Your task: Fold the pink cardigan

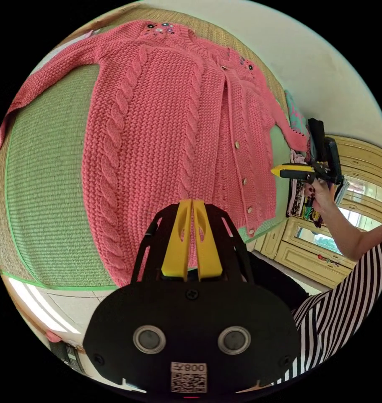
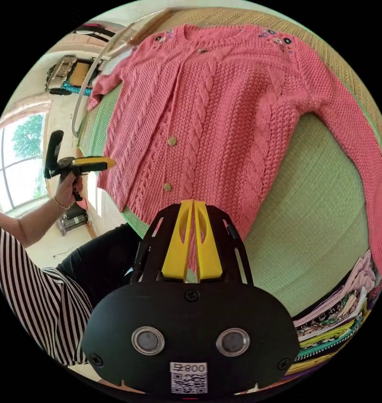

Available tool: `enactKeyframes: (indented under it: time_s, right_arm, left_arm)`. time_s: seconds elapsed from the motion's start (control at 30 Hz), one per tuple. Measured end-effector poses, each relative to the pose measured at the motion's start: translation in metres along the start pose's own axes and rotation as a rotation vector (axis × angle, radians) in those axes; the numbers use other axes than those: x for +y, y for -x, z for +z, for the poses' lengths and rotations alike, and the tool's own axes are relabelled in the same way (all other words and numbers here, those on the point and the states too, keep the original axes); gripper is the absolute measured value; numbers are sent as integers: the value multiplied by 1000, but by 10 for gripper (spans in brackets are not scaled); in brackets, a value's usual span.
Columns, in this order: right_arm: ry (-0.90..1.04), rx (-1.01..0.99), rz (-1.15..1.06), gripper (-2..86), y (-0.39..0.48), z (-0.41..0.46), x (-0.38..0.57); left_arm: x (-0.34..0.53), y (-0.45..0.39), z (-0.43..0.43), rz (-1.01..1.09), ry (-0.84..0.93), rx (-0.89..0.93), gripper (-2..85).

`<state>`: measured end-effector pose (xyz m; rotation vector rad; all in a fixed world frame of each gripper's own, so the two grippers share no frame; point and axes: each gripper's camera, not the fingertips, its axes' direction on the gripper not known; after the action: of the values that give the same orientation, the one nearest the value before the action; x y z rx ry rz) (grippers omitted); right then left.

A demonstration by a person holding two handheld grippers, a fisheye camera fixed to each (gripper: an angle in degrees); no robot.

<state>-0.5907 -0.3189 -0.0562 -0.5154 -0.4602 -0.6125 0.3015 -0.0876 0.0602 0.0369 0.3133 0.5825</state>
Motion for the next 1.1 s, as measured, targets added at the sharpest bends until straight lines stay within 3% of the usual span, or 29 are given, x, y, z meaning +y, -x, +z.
enactKeyframes:
  time_s: [0.17,0.4,0.53,0.73,0.8,0.87,1.03,1.1]
  right_arm:
    - [-187,130,-113,38,26,-28,-85]
    - [-107,286,-199,82,55,4,-156]
    - [-104,235,-184,78,51,2,-153]
    - [-197,307,-61,32,9,-38,-153]
    - [-189,377,-18,18,-6,-38,-158]
    - [-197,323,-33,9,-16,-41,-161]
    - [-290,317,36,2,-29,-52,-161]
    - [-323,293,58,1,-33,-54,-156]
  left_arm:
    - [-12,-22,14,31,2,14,11]
    - [-19,-31,18,39,10,-42,19]
    - [-20,-26,18,7,32,-3,21]
    - [-39,-3,-45,-16,-233,71,21]
    - [-59,6,-67,5,-320,36,19]
    - [-96,16,-88,11,-389,-55,12]
    - [-170,29,-90,4,-309,-240,3]
    - [-180,28,-94,21,-316,-232,2]
